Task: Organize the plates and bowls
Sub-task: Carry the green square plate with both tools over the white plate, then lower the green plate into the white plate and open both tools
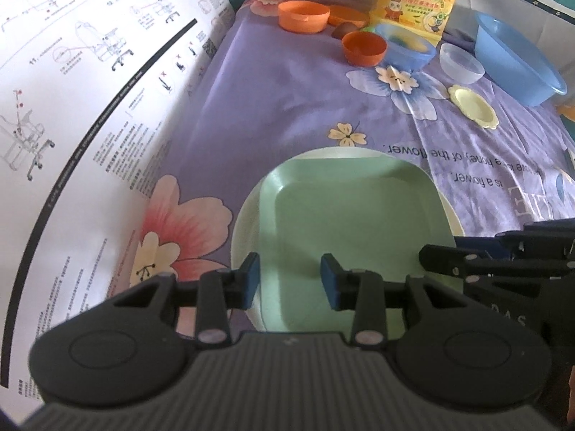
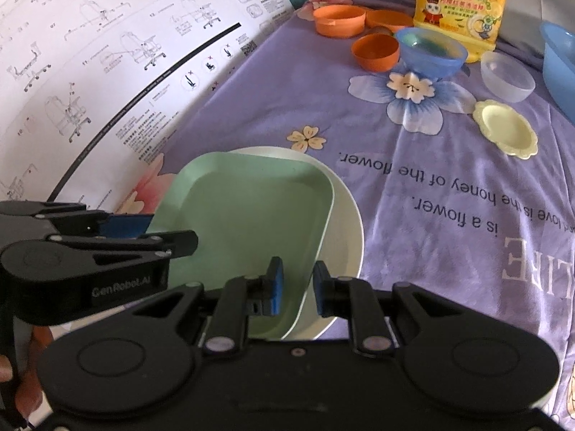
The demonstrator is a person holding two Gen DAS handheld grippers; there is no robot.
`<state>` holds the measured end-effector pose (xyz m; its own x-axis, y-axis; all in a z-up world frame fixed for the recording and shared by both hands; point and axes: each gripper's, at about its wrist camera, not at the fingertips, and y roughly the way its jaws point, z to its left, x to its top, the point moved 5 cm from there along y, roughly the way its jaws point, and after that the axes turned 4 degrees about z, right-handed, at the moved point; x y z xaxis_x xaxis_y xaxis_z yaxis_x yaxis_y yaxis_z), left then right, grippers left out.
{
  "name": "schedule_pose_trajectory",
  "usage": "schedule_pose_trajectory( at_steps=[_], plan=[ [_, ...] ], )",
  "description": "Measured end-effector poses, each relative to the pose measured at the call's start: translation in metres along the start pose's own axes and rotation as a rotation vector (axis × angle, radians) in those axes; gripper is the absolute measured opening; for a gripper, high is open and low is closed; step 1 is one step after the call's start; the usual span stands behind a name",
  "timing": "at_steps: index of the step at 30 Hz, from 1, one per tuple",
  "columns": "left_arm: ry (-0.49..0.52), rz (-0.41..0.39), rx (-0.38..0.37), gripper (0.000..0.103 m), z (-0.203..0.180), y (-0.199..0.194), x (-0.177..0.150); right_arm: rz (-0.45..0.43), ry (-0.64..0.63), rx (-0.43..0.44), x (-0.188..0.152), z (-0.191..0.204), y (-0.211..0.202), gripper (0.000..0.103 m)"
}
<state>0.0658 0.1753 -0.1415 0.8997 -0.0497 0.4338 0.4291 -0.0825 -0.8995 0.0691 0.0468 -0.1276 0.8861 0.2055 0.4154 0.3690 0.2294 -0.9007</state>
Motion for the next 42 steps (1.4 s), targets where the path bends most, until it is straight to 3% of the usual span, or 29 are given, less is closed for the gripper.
schedule_pose_trajectory(
  at_steps=[8, 12, 14, 17, 18, 19, 20, 21, 23, 30, 42],
  plan=[
    [0.007, 0.022, 0.004, 0.038, 0.002, 0.009, 0.000, 0.030, 0.011, 0.020, 0.000, -0.002, 0.011, 0.019],
    [0.012, 0.026, 0.004, 0.039, 0.000, 0.011, 0.000, 0.035, 0.014, 0.026, -0.001, -0.003, 0.013, 0.027],
    [0.015, 0.022, 0.009, 0.050, -0.001, 0.010, 0.001, 0.030, 0.014, 0.034, 0.000, -0.004, 0.012, 0.048],
    [0.003, 0.001, 0.021, 0.057, 0.002, 0.002, 0.004, 0.001, 0.007, 0.024, 0.003, -0.004, 0.006, 0.059],
    [-0.011, -0.003, 0.034, 0.069, 0.004, 0.000, 0.005, -0.005, 0.009, 0.027, 0.005, -0.005, 0.003, 0.061],
    [-0.027, -0.011, 0.058, 0.083, 0.008, -0.003, 0.007, -0.011, 0.022, 0.032, 0.006, -0.007, 0.000, 0.069],
    [-0.040, -0.022, 0.071, 0.089, 0.012, -0.006, 0.009, -0.016, 0.035, 0.032, 0.008, -0.010, -0.003, 0.082],
    [-0.052, -0.035, 0.072, 0.100, 0.015, -0.010, 0.010, -0.025, 0.047, 0.036, 0.009, -0.013, -0.007, 0.088],
    [-0.079, -0.053, 0.049, 0.103, 0.019, -0.016, 0.013, -0.055, 0.066, 0.054, 0.010, -0.020, -0.016, 0.102],
    [-0.136, -0.037, 0.025, 0.103, 0.020, -0.020, 0.015, -0.079, 0.114, 0.050, 0.008, -0.036, -0.033, 0.103],
    [-0.104, -0.027, 0.063, 0.103, 0.005, -0.026, 0.006, -0.091, 0.112, 0.057, -0.002, -0.038, -0.045, 0.103]
  ],
)
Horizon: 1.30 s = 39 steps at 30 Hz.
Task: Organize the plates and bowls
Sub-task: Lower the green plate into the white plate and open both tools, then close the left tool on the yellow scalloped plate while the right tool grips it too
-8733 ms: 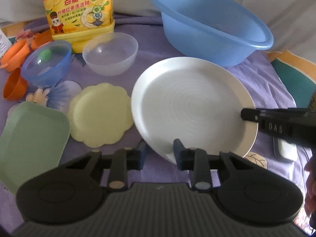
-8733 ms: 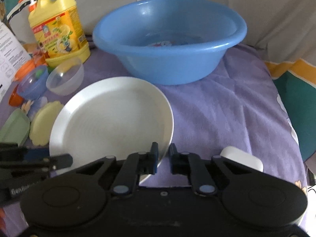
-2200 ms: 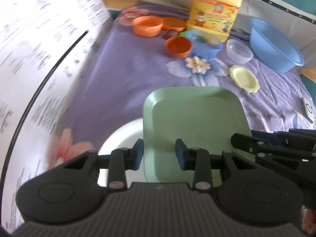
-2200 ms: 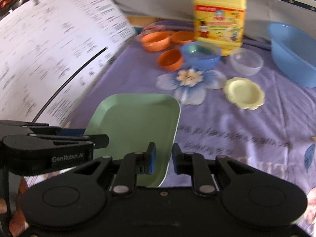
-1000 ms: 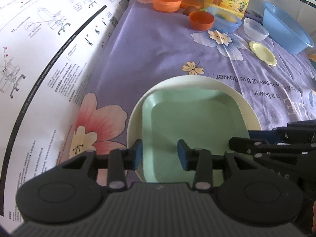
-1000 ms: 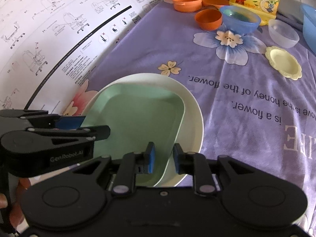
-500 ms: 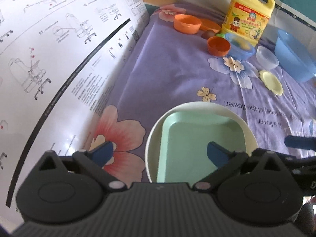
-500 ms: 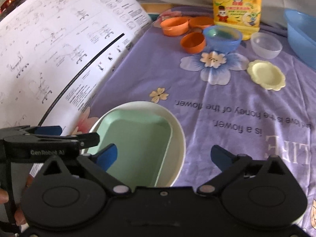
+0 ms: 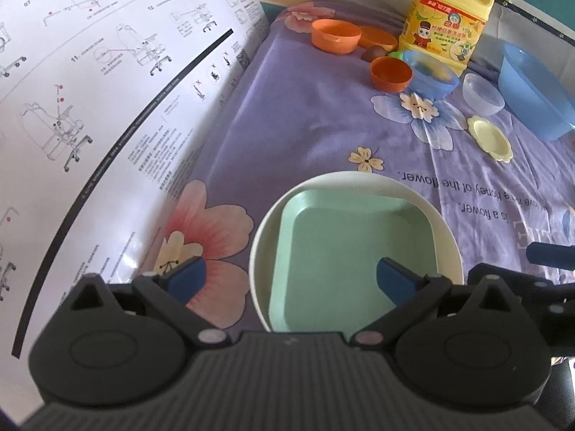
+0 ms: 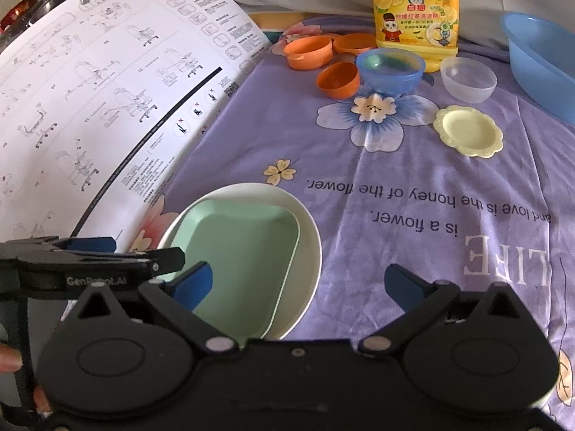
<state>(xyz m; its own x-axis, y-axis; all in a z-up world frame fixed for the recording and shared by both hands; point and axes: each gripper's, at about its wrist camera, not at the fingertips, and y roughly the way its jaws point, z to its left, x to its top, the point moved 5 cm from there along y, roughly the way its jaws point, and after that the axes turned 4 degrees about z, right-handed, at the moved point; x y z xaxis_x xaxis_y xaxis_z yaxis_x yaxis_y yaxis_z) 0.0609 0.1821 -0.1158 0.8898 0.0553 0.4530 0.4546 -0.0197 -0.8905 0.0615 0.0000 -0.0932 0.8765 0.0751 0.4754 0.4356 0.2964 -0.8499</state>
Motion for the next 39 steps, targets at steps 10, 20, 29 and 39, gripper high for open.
schedule_pose_trajectory(
  at_steps=[10, 20, 29, 39],
  plan=[
    [0.019, 0.038, 0.040, 0.103, -0.008, 0.001, -0.008, 0.005, 0.003, 0.014, -0.009, -0.003, -0.006, 0.103],
    [0.071, 0.044, 0.044, 0.103, -0.041, 0.010, 0.007, 0.001, 0.099, 0.002, -0.008, -0.042, -0.008, 0.103],
    [0.155, 0.015, -0.015, 0.103, -0.119, 0.031, 0.050, -0.054, 0.280, -0.079, 0.005, -0.140, -0.014, 0.103],
    [0.215, 0.003, -0.067, 0.103, -0.211, 0.086, 0.111, -0.150, 0.469, -0.108, 0.041, -0.241, -0.006, 0.098]
  ],
)
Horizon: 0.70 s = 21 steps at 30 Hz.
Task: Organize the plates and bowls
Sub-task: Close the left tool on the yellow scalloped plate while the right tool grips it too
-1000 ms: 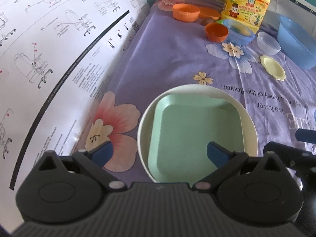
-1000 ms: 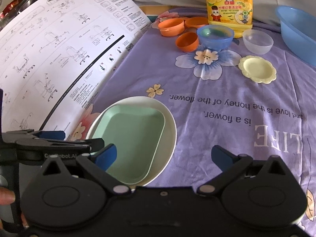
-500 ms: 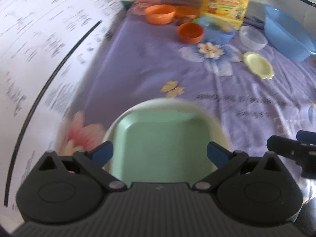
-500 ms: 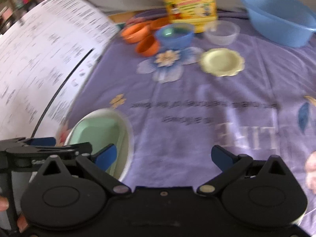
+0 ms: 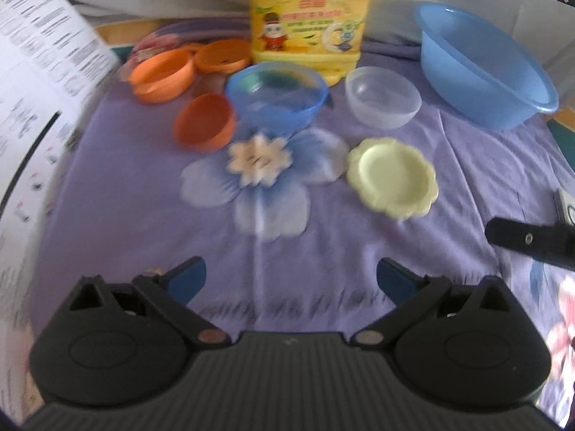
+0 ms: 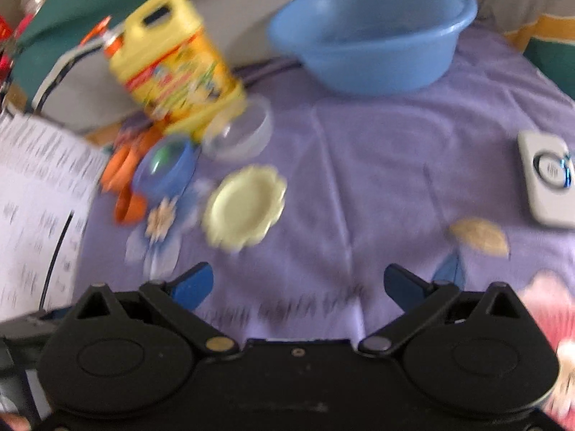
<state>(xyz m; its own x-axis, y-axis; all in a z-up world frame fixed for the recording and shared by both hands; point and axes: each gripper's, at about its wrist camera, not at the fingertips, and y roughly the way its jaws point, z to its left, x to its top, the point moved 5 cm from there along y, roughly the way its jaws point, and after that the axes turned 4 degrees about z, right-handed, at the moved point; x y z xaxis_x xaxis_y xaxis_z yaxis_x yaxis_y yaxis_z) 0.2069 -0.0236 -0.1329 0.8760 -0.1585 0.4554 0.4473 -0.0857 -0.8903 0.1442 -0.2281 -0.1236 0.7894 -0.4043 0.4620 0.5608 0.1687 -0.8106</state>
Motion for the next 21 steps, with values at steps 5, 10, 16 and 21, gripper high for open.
schedule_pose_trajectory(
  at_steps=[5, 10, 16, 21],
  plan=[
    [-0.006, -0.014, 0.004, 0.100, -0.020, 0.027, 0.027, -0.027, 0.006, 0.045, 0.035, -0.005, 0.021, 0.072],
    [-0.034, -0.015, -0.028, 0.089, -0.033, 0.049, 0.042, -0.001, 0.007, 0.082, 0.055, -0.004, 0.051, 0.048],
    [-0.067, -0.011, -0.056, 0.073, -0.035, 0.067, 0.047, 0.030, -0.003, 0.102, 0.057, -0.001, 0.075, 0.041],
    [-0.023, -0.040, -0.061, 0.058, -0.043, 0.068, 0.049, 0.019, -0.015, 0.103, 0.050, 0.001, 0.080, 0.031]
  ],
)
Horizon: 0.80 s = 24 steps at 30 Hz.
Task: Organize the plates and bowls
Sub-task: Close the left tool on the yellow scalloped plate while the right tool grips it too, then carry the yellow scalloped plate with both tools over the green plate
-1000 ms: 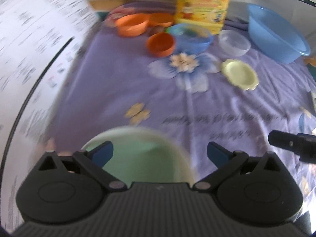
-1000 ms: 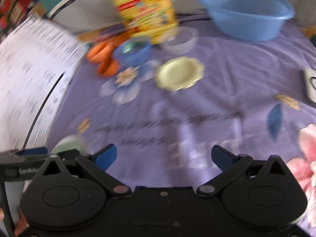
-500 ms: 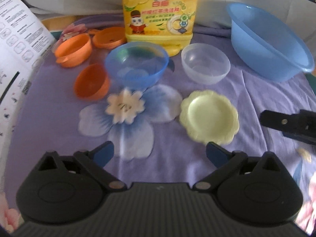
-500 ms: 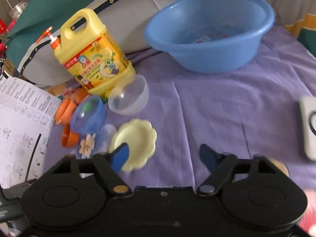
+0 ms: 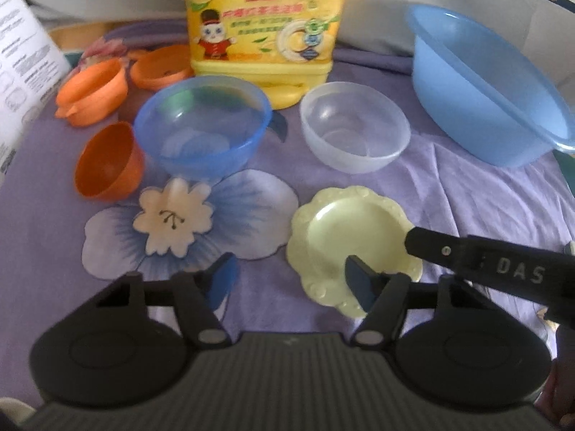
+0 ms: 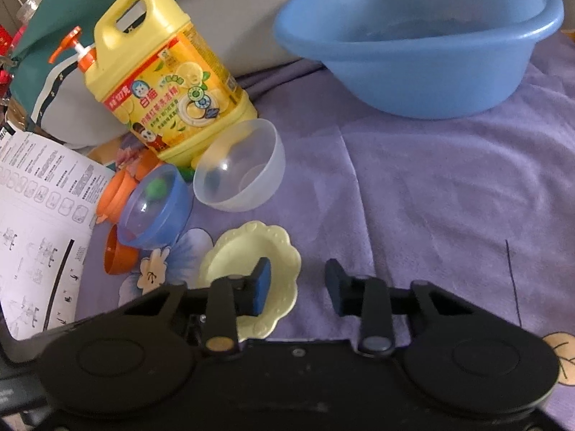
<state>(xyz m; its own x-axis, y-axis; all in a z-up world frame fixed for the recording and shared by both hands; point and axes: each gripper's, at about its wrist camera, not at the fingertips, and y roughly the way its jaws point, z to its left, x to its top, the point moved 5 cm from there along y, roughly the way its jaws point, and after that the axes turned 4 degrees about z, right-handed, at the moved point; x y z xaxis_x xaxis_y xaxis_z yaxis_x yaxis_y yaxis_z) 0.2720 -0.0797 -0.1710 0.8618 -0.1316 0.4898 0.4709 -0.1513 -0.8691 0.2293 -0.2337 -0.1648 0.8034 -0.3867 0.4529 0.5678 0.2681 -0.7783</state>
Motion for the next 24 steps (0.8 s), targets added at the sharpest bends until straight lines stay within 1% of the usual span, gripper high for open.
schedule_pose_trajectory(
  at_steps=[1, 2, 3, 4, 8, 13, 18, 24],
  plan=[
    [0.011, -0.008, -0.006, 0.050, -0.002, -0.001, 0.000, -0.003, -0.006, -0.001, -0.001, 0.000, 0.000, 0.030],
    [0.024, -0.014, -0.007, 0.045, -0.005, -0.001, -0.001, -0.001, -0.009, 0.003, -0.001, 0.001, 0.001, 0.028],
    [0.035, -0.019, -0.014, 0.037, -0.007, -0.002, -0.001, 0.000, -0.012, 0.007, -0.001, 0.002, 0.002, 0.027],
    [0.048, -0.022, -0.021, 0.031, -0.009, -0.003, -0.002, 0.003, -0.016, 0.012, -0.002, 0.003, 0.002, 0.025],
    [0.061, -0.028, -0.016, 0.029, -0.012, -0.004, -0.005, 0.004, -0.013, 0.021, -0.005, 0.005, 0.003, 0.022],
    [0.080, -0.023, 0.003, 0.029, -0.014, -0.008, -0.010, 0.002, -0.017, -0.006, -0.008, 0.008, 0.002, 0.018],
    [0.078, 0.005, 0.003, 0.029, -0.013, -0.016, -0.021, 0.016, -0.013, -0.012, -0.016, 0.009, -0.005, 0.017],
    [0.081, 0.027, -0.013, 0.029, -0.010, -0.033, -0.041, 0.034, -0.022, -0.021, -0.035, 0.016, -0.019, 0.017]
  ],
)
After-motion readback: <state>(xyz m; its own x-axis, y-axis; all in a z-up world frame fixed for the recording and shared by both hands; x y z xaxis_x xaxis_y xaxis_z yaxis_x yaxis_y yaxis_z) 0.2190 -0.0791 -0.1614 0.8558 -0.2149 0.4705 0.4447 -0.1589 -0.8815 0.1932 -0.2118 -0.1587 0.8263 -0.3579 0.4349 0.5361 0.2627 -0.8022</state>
